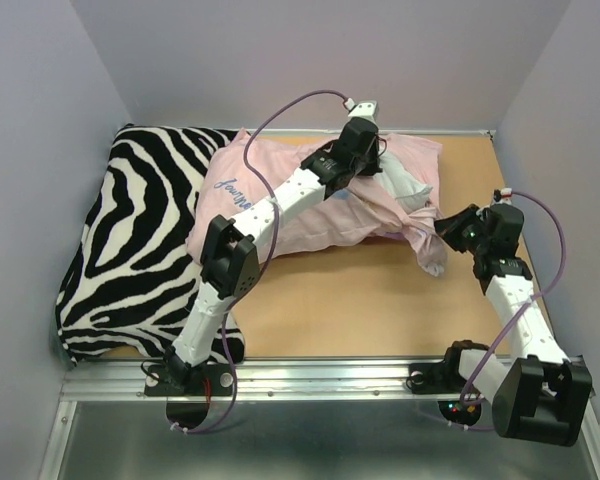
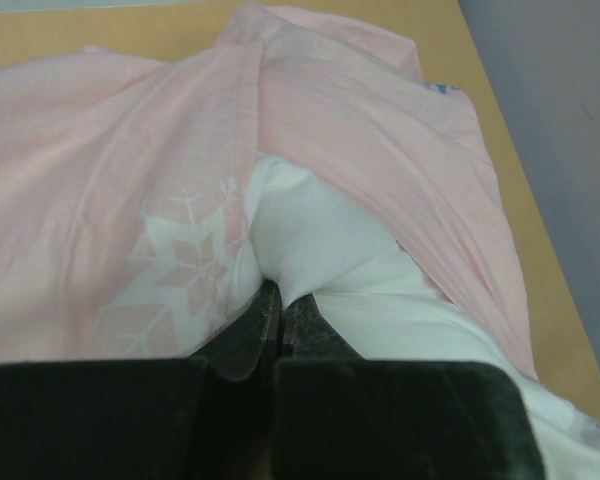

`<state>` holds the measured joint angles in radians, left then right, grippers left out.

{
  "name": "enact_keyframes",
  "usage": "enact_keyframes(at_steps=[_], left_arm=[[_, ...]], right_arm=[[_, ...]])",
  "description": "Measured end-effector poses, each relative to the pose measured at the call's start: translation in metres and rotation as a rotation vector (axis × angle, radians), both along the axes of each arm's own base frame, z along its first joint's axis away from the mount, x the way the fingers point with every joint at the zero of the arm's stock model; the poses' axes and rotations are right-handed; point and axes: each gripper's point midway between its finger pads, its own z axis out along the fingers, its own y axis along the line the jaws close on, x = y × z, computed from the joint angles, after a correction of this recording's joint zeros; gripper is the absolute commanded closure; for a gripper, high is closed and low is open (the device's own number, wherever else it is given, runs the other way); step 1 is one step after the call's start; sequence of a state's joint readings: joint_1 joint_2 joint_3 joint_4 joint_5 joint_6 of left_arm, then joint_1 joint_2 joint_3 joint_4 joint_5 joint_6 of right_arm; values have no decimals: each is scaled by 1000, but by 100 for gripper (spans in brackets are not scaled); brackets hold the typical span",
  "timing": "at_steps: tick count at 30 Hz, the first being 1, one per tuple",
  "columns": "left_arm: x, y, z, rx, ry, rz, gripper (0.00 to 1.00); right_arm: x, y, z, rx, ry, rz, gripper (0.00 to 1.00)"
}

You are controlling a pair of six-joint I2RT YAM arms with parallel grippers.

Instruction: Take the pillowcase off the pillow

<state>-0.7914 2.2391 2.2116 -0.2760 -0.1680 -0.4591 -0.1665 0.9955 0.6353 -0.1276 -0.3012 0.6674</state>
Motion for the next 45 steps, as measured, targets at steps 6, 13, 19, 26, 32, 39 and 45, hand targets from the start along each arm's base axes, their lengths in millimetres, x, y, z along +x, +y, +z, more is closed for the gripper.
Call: enact_keyframes(at_steps=[6,13,19,26,32,39,45], left_arm=[[-3,2,8,-28,27,-53,100],[-39,24,24,-50,68,-122,100],[-101,62,47,-98,79,-204,100],[-143,99,38,-125,55,-211,100],[-156,113,29,-162,32,-196,100],[-157,118,22,-190,29,-169,100],[-154,115,25,-206,26,-162,100]], right_arm=[[5,-7,-24,-17,64,-35,99],[25,-15,-85,13,214,-75,99],[45,-8,-108,58,264,-59,89],[57,7,-81,84,187,33,79],[60,6,-57,66,150,43,63],[52,9,-6,48,35,60,36],[43,7,81,-13,-185,62,29]])
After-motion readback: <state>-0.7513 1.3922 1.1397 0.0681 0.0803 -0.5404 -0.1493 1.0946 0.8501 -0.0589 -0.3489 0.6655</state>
